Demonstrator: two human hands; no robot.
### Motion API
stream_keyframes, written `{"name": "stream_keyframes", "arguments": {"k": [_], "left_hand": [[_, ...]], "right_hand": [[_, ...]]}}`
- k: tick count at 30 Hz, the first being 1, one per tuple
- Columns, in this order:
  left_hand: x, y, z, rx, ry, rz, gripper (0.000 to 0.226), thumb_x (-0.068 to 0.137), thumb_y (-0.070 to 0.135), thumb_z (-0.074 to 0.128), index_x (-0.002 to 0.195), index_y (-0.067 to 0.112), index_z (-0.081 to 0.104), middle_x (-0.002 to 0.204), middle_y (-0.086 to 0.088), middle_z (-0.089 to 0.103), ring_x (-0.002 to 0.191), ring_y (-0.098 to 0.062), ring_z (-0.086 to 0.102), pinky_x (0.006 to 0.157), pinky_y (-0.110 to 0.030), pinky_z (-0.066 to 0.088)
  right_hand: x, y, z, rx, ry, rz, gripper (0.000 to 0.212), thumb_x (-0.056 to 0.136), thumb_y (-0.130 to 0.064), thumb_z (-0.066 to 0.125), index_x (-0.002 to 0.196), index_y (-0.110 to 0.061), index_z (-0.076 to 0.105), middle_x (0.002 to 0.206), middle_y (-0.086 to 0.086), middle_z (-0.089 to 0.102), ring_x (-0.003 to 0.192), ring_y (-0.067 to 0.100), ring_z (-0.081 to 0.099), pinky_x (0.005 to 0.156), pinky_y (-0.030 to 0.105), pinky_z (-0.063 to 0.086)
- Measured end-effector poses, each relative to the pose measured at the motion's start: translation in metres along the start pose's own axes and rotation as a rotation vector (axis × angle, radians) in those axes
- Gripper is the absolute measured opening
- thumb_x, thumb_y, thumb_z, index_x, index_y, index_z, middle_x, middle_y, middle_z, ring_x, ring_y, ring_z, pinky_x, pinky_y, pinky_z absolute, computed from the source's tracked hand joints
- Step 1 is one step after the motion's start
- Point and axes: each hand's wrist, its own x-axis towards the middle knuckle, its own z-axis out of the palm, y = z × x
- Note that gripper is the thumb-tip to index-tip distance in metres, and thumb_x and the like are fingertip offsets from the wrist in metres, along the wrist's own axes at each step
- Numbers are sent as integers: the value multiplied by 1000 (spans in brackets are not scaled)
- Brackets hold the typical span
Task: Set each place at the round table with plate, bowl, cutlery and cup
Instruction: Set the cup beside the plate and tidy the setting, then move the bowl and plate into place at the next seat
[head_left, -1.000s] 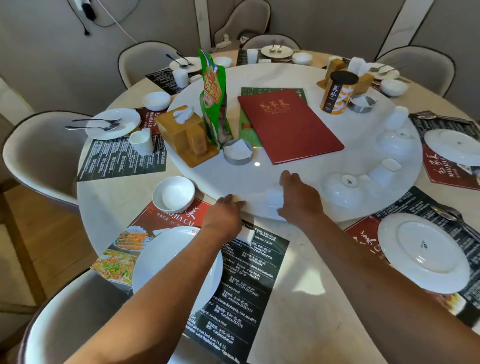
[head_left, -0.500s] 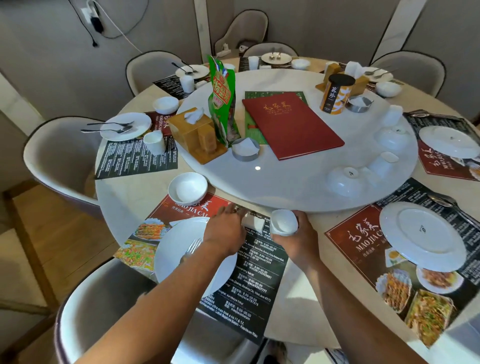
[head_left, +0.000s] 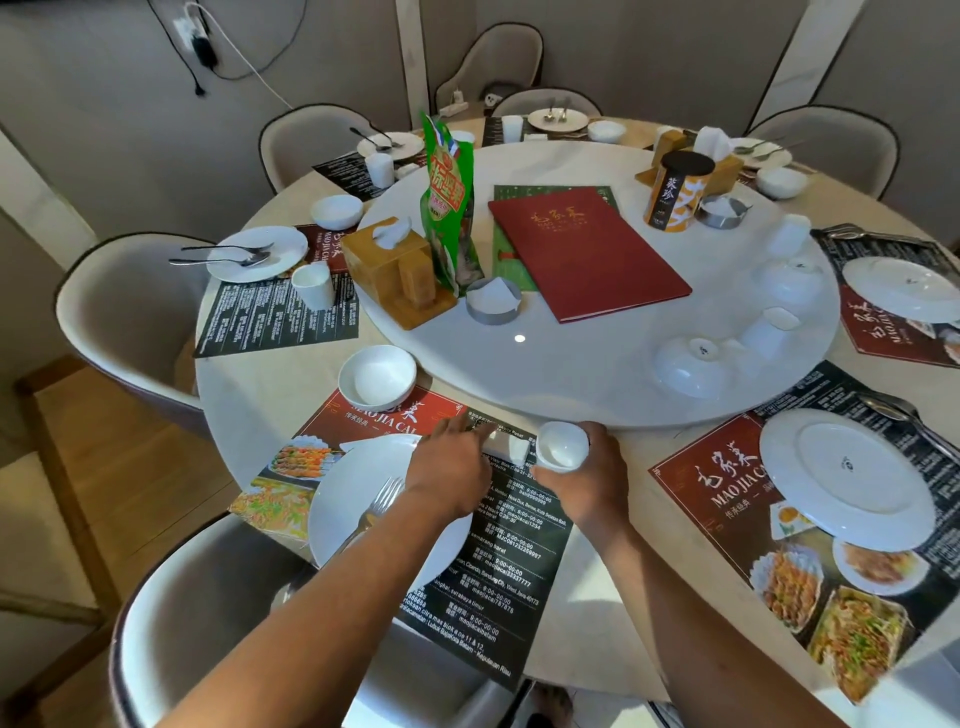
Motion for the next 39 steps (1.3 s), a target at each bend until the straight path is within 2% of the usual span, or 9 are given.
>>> {"name": "stream_keyframes", "arguments": {"k": [6, 10, 13, 18, 22, 25, 28, 31, 39], "left_hand": [[-11, -4, -3, 11, 15, 1, 58, 100, 30, 49, 155, 30, 33, 162, -6, 30, 148, -30, 27, 118, -46, 34], [-21, -6, -8, 30, 36, 17, 55, 101, 31, 46, 154, 29, 33, 160, -6, 34, 148, -28, 27, 116, -46, 36], [-33, -2, -12, 46, 58, 33, 55, 101, 31, 46, 154, 30, 33, 162, -7, 31, 149, -30, 26, 117, -46, 34], [-60, 22, -12, 47, 167, 94, 55, 99, 34, 49, 152, 28, 36, 159, -10, 35, 150, -31, 23, 119, -47, 30], [-86, 63, 4, 62, 187, 189, 55, 98, 37, 48, 151, 25, 38, 153, -9, 43, 146, -33, 29, 118, -48, 30], [-98, 96, 11, 29, 173, 264, 54, 98, 36, 48, 150, 26, 38, 154, -9, 42, 144, -33, 32, 117, -50, 31], [-100, 126, 16, 87, 211, 329, 55, 96, 38, 46, 149, 23, 41, 150, -11, 44, 139, -32, 37, 111, -47, 39], [-88, 156, 23, 117, 199, 324, 59, 95, 40, 47, 151, 21, 38, 145, -13, 46, 140, -34, 35, 113, -46, 36], [-37, 243, 46, 131, 139, 189, 51, 101, 35, 44, 150, 24, 34, 152, -9, 41, 145, -32, 29, 114, -47, 30]], "right_hand": [[-4, -5, 1, -41, -16, -14, 75, 53, -31, 96, 116, -24, 55, 114, -2, 56, 108, 20, 52, 86, 33, 47], [-12, -6, -8, -83, -67, -22, 99, 50, -36, 98, 133, -22, 45, 122, 2, 50, 111, 22, 52, 90, 31, 46], [-23, -6, -24, -196, -126, -35, 112, 55, -48, 94, 145, -26, 32, 136, 3, 44, 123, 24, 49, 95, 37, 51], [-57, -5, -58, -525, -147, -39, 99, 81, -54, 74, 156, -31, 14, 161, 0, 20, 146, 25, 26, 106, 40, 44], [-94, 12, -86, -702, -69, -82, 85, 90, -59, 60, 157, -28, 18, 164, 4, 18, 150, 26, 17, 115, 42, 33], [-105, 27, -109, -739, -3, -109, 77, 89, -57, 59, 153, -24, 33, 160, 5, 28, 147, 28, 24, 117, 45, 31], [-102, 40, -135, -712, 21, -98, 72, 88, -54, 60, 150, -25, 37, 156, 5, 35, 144, 29, 29, 113, 45, 37], [-85, 53, -161, -743, 18, -88, 68, 90, -54, 59, 148, -22, 43, 156, 9, 37, 144, 31, 31, 112, 45, 37], [-24, 104, -221, -700, -93, -44, 71, 93, -57, 53, 154, -28, 30, 163, 4, 23, 149, 28, 20, 115, 46, 32]]}}
